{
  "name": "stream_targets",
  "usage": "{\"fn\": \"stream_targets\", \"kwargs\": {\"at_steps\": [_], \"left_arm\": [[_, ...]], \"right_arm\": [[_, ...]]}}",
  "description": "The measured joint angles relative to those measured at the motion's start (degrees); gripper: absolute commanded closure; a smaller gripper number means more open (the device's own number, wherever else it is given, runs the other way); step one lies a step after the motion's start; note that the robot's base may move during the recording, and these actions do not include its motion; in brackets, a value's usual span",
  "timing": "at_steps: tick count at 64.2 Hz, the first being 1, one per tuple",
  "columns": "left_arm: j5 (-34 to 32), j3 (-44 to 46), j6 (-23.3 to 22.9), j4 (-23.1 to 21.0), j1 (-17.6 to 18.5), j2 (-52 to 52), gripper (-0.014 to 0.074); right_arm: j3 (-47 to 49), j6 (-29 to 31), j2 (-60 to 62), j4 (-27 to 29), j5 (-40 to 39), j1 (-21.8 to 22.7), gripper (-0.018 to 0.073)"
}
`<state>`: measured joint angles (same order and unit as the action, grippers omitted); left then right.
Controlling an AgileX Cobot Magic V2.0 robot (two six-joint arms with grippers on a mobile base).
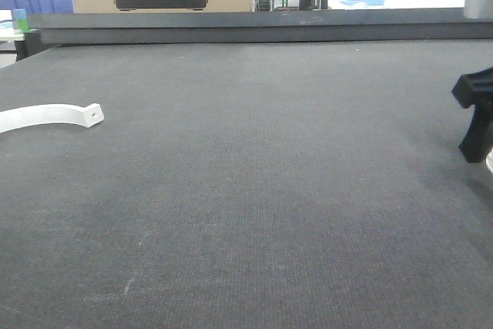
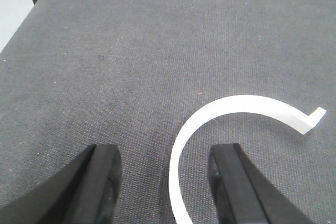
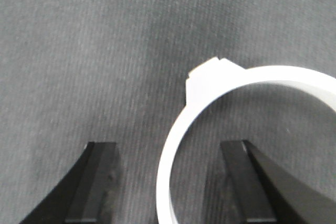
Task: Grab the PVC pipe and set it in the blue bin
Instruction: 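Grasp the white curved pipe nearest the right gripper and lift it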
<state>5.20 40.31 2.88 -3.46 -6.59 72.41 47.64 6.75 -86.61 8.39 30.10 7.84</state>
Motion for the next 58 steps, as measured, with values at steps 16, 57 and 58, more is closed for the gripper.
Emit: {"fn": "stream_targets", "kwargs": {"at_steps": [16, 57, 58], "left_arm": [[-0.41, 0.0, 0.0, -0.11, 0.0, 0.0, 0.0295], [-0.16, 0.13, 0.0, -0.11, 0.0, 3.0, 0.0295], [-0.01, 0.13, 0.0, -0.11, 0.0, 3.48, 0.0295]], "right_arm": [[0.0, 0.18, -3.05, -0.5, -1.16, 0.0, 0.0265], [2.25, 0.08, -2.28, -1.15, 2.42, -0.03, 0.0727], [2.37, 0.08, -1.97, -1.15, 2.65, -0.03, 0.0727]]}}
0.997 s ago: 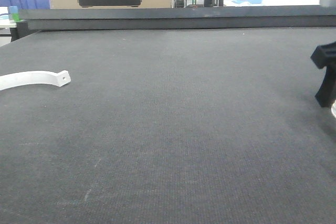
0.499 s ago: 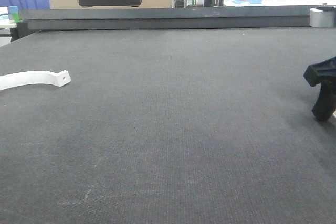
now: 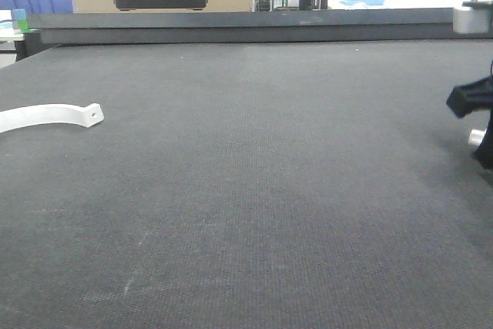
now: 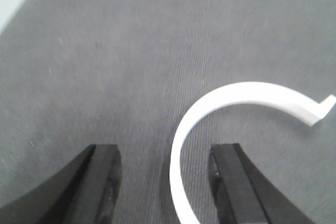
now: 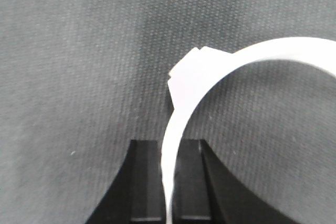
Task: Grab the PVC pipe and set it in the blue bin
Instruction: 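Grasp the white curved pipe nearest the right gripper and lift it, then grasp the other white curved pipe with the left gripper and lift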
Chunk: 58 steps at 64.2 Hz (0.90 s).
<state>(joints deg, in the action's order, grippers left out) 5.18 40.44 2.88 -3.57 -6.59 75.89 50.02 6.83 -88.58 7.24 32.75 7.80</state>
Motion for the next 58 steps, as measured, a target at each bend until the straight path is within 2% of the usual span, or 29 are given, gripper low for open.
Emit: {"fn": "stream_targets", "kwargs": {"at_steps": [21, 42, 58], "left_arm": [[1.59, 2.08, 0.0, -2.1, 4.41, 5.22, 0.0266], [3.15, 4.33, 0.0, -2.28, 4.51, 10.62, 0.0235], [0.98, 4.44, 0.11, -1.67, 4.26, 12.49, 0.0235]], "right_arm": [[0.23, 0.0, 10.21, 0.0, 0.76, 0.0, 0.0727], [0.23, 0.0, 16.3, -0.1, 1.68, 0.0, 0.0727], [0.23, 0.1, 17.18, -0.1, 1.78, 0.0, 0.0727]]}}
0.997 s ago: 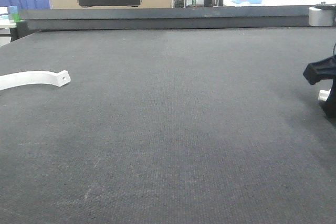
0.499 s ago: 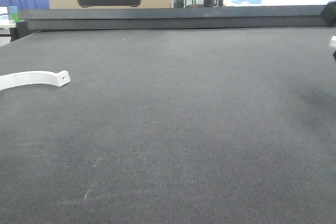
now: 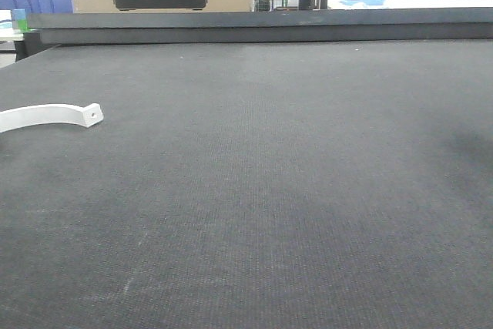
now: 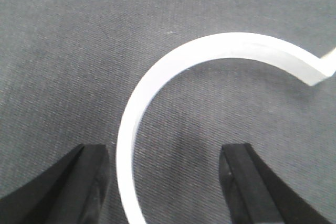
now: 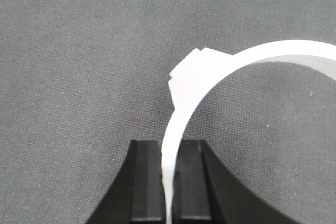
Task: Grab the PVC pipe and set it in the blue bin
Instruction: 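Grasp the other white curved pipe with the left gripper and lift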
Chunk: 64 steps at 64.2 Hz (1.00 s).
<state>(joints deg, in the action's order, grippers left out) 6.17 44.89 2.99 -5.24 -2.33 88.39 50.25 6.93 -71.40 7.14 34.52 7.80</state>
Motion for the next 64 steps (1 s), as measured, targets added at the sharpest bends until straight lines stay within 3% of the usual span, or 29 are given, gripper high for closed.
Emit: {"fn": "stream_targets", "kwargs": {"at_steps": [46, 54, 64], "left_arm": [[-6.85, 0.11, 0.0, 0.78, -0.11, 8.23, 0.0257], [-7.25, 0.11, 0.0, 0.78, -0.11, 8.58, 0.0367], [-8.29, 0.18, 0.0, 0.89, -0.34, 9.12, 0.0624]], "right_arm": [[0.0, 0.0, 0.0, 0.0, -0.26, 0.0, 0.0727], [0.0, 0.0, 0.0, 0.0, -0.72, 0.0, 0.0727], [0.0, 0.0, 0.0, 0.0, -1.11, 0.0, 0.0727]]}}
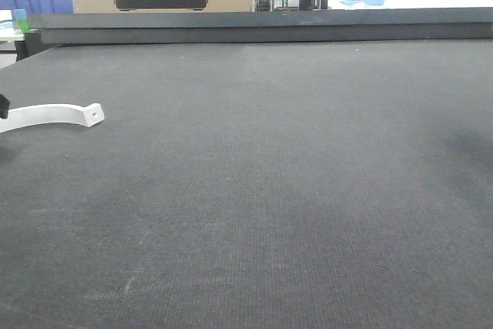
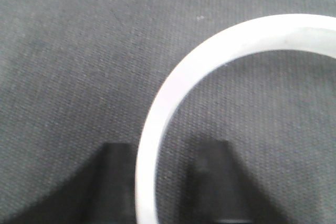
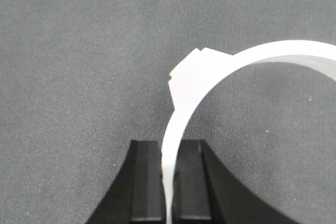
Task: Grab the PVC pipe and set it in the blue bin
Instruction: 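Grasp the other white curved pipe with the left gripper and lift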
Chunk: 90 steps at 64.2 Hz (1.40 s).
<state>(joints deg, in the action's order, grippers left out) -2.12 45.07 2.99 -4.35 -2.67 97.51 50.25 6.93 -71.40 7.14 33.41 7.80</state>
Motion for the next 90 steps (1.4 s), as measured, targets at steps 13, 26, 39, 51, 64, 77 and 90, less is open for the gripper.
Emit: {"fn": "stream_targets", "kwargs": {"at_steps": [13, 26, 39, 51, 64, 77, 90], "left_arm": [[-0.76, 0.05, 0.0, -0.01, 0.0, 0.13, 0.0707], [-0.36, 0.05, 0.0, 0.03, 0.0, -1.0, 0.0707], [0.38, -0.05, 0.0, 0.92, 0.0, -8.06, 0.0707], [1.47, -0.05, 0.0, 0.92, 0.0, -18.01, 0.0707], [4.76, -0.05, 0.0, 1.0, 0.0, -30.9, 0.0707], [8.03, -1.7, 0.0, 1.0, 0.0, -44.84, 0.0707], [11.56, -5.98, 0.0, 0.34, 0.0, -57.02, 0.0707]], "right_arm": [[0.0, 0.0, 0.0, 1.59, -0.49, 0.0, 0.0727], [0.0, 0.0, 1.4, 2.57, -1.21, 0.0, 0.0727], [0.0, 0.0, 7.02, 2.57, -5.4, 0.0, 0.0727], [0.0, 0.0, 13.35, 2.44, -5.7, 0.0, 0.0727], [0.0, 0.0, 21.02, 0.26, -5.79, 0.0, 0.0727], [-0.54, 0.0, 28.39, -0.43, -5.91, 0.0, 0.0727], [-1.78, 0.0, 34.78, -0.53, -1.95, 0.0, 0.0727]]}}
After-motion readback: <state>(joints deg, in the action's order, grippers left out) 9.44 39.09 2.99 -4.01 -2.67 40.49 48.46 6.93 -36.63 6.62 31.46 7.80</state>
